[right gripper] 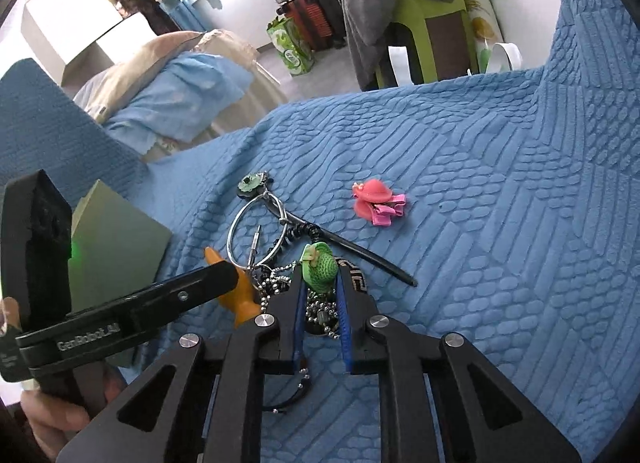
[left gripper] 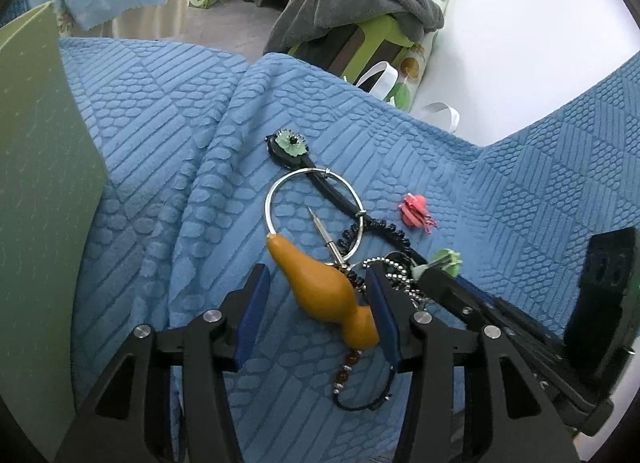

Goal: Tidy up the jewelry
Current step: 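Close left gripper on the orange gourd while right gripper closes on the green charm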

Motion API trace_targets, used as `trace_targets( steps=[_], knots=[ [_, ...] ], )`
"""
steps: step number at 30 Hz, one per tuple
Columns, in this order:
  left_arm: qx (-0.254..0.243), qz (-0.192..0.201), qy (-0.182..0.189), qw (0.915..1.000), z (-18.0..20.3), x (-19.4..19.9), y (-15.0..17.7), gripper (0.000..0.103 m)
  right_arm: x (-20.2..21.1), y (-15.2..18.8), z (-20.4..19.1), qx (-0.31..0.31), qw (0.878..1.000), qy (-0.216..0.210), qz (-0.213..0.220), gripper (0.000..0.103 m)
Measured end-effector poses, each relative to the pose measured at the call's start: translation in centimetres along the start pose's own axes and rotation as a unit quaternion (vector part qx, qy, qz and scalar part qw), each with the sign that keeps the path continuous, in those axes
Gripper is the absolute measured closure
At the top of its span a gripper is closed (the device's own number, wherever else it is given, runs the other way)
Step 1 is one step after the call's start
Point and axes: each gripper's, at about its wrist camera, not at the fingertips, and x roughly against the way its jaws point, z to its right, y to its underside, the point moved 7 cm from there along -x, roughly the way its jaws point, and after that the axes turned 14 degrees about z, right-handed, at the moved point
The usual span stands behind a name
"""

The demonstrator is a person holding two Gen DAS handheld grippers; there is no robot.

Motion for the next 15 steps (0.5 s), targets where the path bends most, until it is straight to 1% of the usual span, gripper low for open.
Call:
trace_targets(
  steps=[1,2,3,7,15],
  knots=[
    [0.001,-0.002,-0.001,1.0000,-0.1,-0.3,0.1,0.060,0.1,0.0,0.1,0.000,1.000,0.003,0.001,0.091],
    [0.003,-0.003,0.001,1.0000,-0.1,-0.5,0.2,0.063,0.2,-0.1,0.2,-0.002,1.000,0.004,0.003,0.091],
    [0.005,0.002,0.002,1.0000,0.0,-0.6,0.1,0.063,0.3,-0.1,0.3,-0.004,1.000,0.004,0.005,0.091],
    [-0.020,0.001,-0.002,0.9998,0.6,-1.0,0.5,0.068,0.5,-0.2,0.7,-0.011,1.000,0.010,0.006,0.091],
    [-0.041,0.006,-0.002,0.9991,0.9,-0.4,0.5,0.070,1.2,-0.2,0.6,-0.005,1.000,0.030,0.003,0.091]
  ],
)
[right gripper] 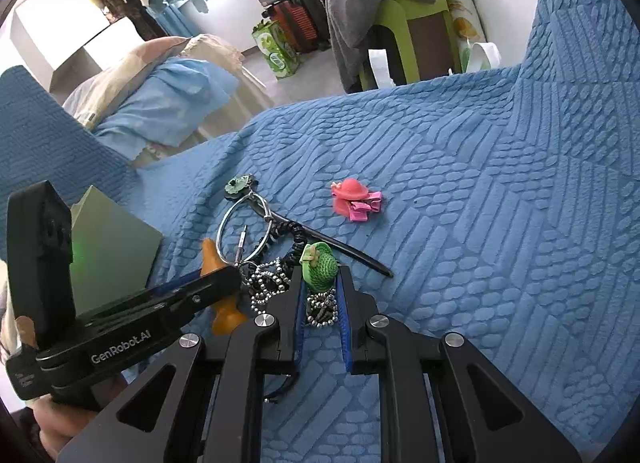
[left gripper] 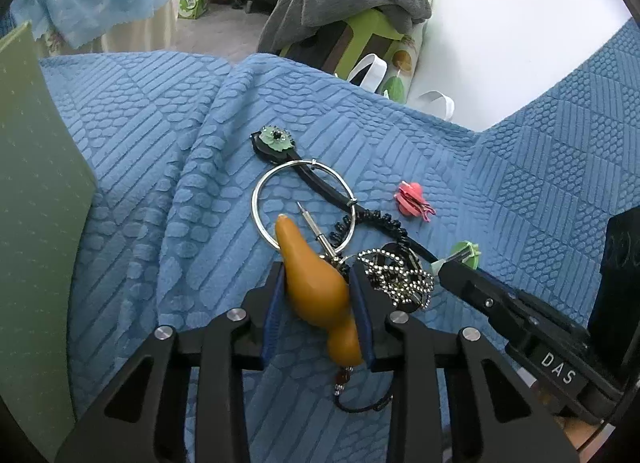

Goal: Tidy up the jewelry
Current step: 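Close left gripper on the orange gourd while right gripper closes on the green charm, then carry both items into the white box and open both grippers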

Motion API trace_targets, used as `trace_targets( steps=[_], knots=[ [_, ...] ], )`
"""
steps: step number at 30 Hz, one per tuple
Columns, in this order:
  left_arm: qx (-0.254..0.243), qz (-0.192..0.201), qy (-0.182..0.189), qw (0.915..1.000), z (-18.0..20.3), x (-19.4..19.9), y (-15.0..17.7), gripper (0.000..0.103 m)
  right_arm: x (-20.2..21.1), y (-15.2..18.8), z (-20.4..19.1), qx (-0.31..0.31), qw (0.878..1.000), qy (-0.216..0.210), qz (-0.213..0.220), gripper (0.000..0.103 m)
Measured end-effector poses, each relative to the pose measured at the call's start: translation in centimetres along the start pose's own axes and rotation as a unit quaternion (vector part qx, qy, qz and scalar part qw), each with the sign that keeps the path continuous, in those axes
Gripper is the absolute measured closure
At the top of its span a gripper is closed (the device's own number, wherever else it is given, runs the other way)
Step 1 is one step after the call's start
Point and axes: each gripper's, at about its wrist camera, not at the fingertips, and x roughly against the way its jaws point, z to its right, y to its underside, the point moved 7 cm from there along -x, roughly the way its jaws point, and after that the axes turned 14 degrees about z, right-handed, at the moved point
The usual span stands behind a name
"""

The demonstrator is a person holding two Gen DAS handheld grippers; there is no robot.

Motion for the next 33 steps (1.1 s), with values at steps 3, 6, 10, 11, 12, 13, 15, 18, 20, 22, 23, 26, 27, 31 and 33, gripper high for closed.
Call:
trace_targets(
  steps=[3,6,10,11,12,13,15,18,20,22,23,26,27,31,33],
  knots=[
    [-0.014,0.003,-0.003,0.9999,0.1,0.7,-0.2,0.071,0.5,-0.3,-0.1,0.003,1.000,0.009,0.005,0.091],
    [-0.021,0.002,-0.002,0.9998,0.2,1.4,-0.5,0.070,1.2,-0.6,-0.2,0.007,1.000,0.020,0.009,0.091],
    [-0.036,0.001,0.002,0.9993,0.7,2.6,-1.0,0.070,1.8,-0.6,-0.4,0.015,0.999,0.039,0.008,0.091],
    [-0.038,0.002,0.004,0.9993,0.8,3.1,-1.2,0.070,1.9,-0.6,-0.5,0.018,0.999,0.044,0.007,0.091],
    [-0.039,0.003,0.006,0.9992,0.9,3.5,-1.4,0.070,2.2,-0.6,-0.7,0.021,0.999,0.045,0.008,0.091],
    [-0.042,0.006,0.007,0.9991,1.0,4.1,-1.8,0.070,2.5,-0.7,-0.9,0.023,0.999,0.045,0.011,0.091],
    [-0.047,0.007,0.008,0.9989,1.2,4.8,-2.4,0.070,3.2,-1.2,-1.3,0.017,0.999,0.043,0.018,0.091],
    [-0.059,0.010,0.008,0.9982,1.5,6.3,-3.3,0.070,4.6,-2.1,-2.2,0.014,0.998,0.041,0.035,0.091],
    [-0.067,0.014,0.011,0.9976,1.7,7.6,-4.3,0.070,5.4,-2.7,-3.0,0.020,0.998,0.043,0.043,0.091],
    [-0.071,0.021,0.012,0.9972,1.7,8.8,-5.3,0.070,6.3,-3.4,-3.9,0.018,0.998,0.037,0.051,0.091],
    [-0.073,0.024,0.013,0.9970,1.7,9.4,-5.7,0.070,6.9,-3.9,-4.5,0.020,0.998,0.035,0.057,0.091],
    [-0.080,0.036,0.011,0.9961,1.7,11.2,-7.2,0.070,8.1,-5.3,-5.9,0.025,0.997,0.030,0.073,0.091],
    [-0.080,0.041,0.012,0.9959,1.6,12.0,-7.8,0.070,8.6,-5.7,-6.4,0.026,0.996,0.028,0.077,0.091],
    [-0.084,0.062,0.010,0.9945,1.2,14.7,-9.7,0.070,10.5,-7.8,-8.1,0.026,0.995,0.017,0.099,0.091],
    [-0.084,0.071,0.013,0.9939,1.1,16.0,-10.4,0.070,11.4,-8.7,-9.0,0.030,0.994,0.013,0.109,0.091]
  ],
)
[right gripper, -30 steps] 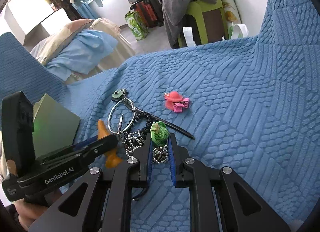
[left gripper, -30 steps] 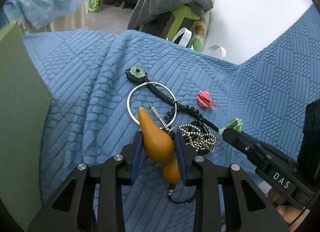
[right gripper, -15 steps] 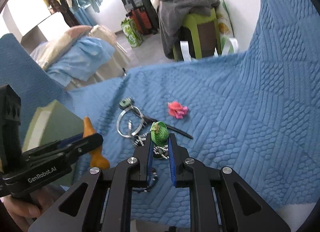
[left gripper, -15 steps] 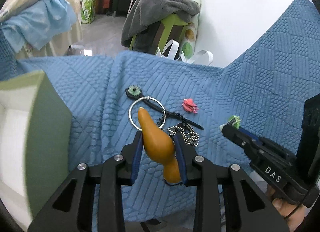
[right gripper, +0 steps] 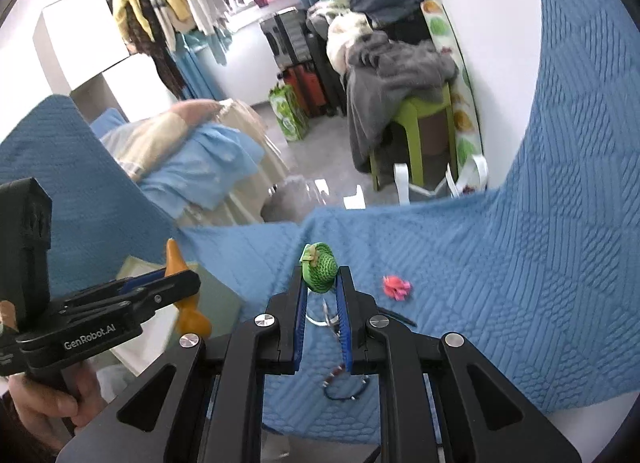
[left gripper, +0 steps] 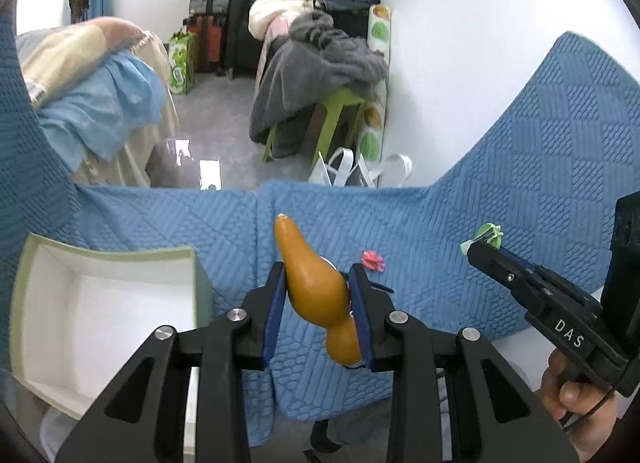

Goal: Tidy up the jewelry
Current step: 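Carry both items into the white box and open both grippers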

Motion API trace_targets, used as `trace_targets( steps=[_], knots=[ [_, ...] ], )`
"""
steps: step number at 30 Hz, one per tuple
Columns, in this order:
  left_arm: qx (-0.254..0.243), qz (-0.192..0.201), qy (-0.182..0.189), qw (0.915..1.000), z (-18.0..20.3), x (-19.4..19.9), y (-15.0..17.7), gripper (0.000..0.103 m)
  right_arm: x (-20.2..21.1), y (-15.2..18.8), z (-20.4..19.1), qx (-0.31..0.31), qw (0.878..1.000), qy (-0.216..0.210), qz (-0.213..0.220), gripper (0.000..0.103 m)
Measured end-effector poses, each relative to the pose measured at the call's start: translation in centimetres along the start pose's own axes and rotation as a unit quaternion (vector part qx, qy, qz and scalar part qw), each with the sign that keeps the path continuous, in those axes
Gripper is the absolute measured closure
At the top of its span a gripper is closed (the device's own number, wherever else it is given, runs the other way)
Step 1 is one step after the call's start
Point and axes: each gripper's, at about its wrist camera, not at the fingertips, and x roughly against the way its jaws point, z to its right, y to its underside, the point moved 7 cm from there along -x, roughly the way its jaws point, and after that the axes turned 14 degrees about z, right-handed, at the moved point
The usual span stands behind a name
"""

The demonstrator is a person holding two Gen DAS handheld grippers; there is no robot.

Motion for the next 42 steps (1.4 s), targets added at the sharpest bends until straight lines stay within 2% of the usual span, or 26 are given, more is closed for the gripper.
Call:
trace_targets(
  steps=[12,21,26,31,42],
  knots=[
    [-0.016,0.044,-0.029,0.9984,-3.6,6.4,-4.9,0.071,1.8,-4.3,-7.8,0.023,0.998,-0.049,0.035,0.091],
    [-0.016,0.055,-0.059,0.9967,-7.9,8.9,-5.1,0.071,2.0,-5.1,-14.5,0.052,0.994,-0.086,0.045,0.091],
    [0.000,0.035,-0.071,0.9969,-10.9,8.6,-3.1,0.071,0.6,-3.2,-17.7,0.065,0.992,-0.104,0.025,0.091],
    [0.029,0.012,-0.080,0.9963,-14.3,8.1,-0.5,0.071,-1.3,0.6,-20.6,0.086,0.989,-0.117,-0.015,0.091],
    [0.054,-0.049,-0.102,0.9921,-20.6,5.6,4.8,0.071,-5.9,7.5,-22.8,0.101,0.984,-0.114,-0.090,0.091]
  ],
)
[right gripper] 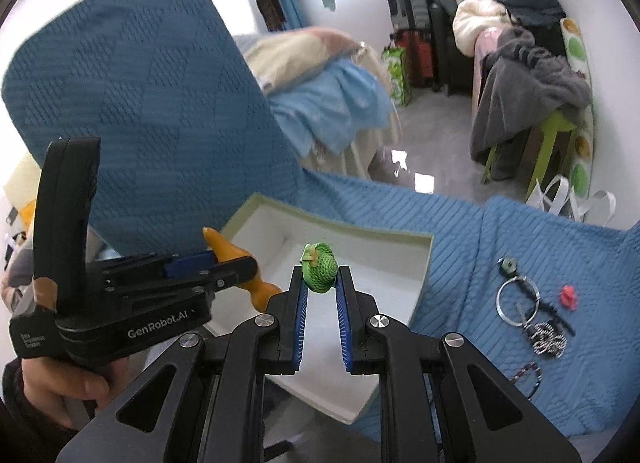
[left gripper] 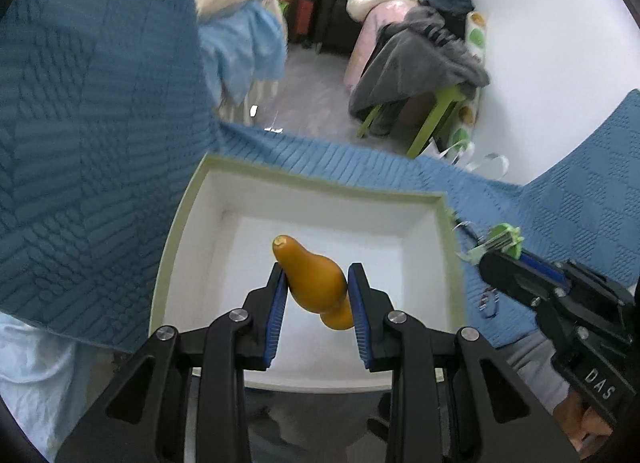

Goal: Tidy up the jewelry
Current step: 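Carry both items into the white box and open both grippers, then withdraw both tools from the box back over the jewelry pile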

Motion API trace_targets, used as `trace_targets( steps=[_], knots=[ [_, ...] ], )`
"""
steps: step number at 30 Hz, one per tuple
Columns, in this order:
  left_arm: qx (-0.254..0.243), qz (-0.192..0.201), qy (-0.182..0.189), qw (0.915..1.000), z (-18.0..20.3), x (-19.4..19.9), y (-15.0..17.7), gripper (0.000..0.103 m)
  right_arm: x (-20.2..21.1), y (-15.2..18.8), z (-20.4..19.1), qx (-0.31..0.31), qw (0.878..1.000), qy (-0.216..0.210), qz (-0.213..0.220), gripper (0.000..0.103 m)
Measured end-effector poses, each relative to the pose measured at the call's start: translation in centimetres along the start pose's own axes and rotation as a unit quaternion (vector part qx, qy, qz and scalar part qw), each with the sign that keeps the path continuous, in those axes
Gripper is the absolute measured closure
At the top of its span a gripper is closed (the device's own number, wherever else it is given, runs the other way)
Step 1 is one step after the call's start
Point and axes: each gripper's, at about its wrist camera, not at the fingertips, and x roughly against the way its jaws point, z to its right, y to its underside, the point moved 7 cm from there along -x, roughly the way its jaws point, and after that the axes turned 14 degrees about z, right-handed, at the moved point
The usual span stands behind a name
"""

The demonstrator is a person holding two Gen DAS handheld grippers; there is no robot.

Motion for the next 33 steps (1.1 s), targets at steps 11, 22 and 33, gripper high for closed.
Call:
trace_targets(
  steps=[11,22,33],
  knots=[
    [-0.008,-0.043,-0.017,0.9989,-3.3,-3.3,2.5,0.071,-4.0,4.6,1.6,-0.020,0.997,0.039,-0.056,0.091],
    [0.010,-0.039,-0.012,0.9991,-3.6,-3.2,2.1,0.047,-4.4,5.1,1.8,-0.023,0.997,0.034,-0.064,0.088],
    [-0.005,0.037,-0.013,0.9992,-1.1,2.8,-2.5,0.044,1.2,-0.1,1.2,-0.011,1.000,0.020,0.021,0.071]
  ],
)
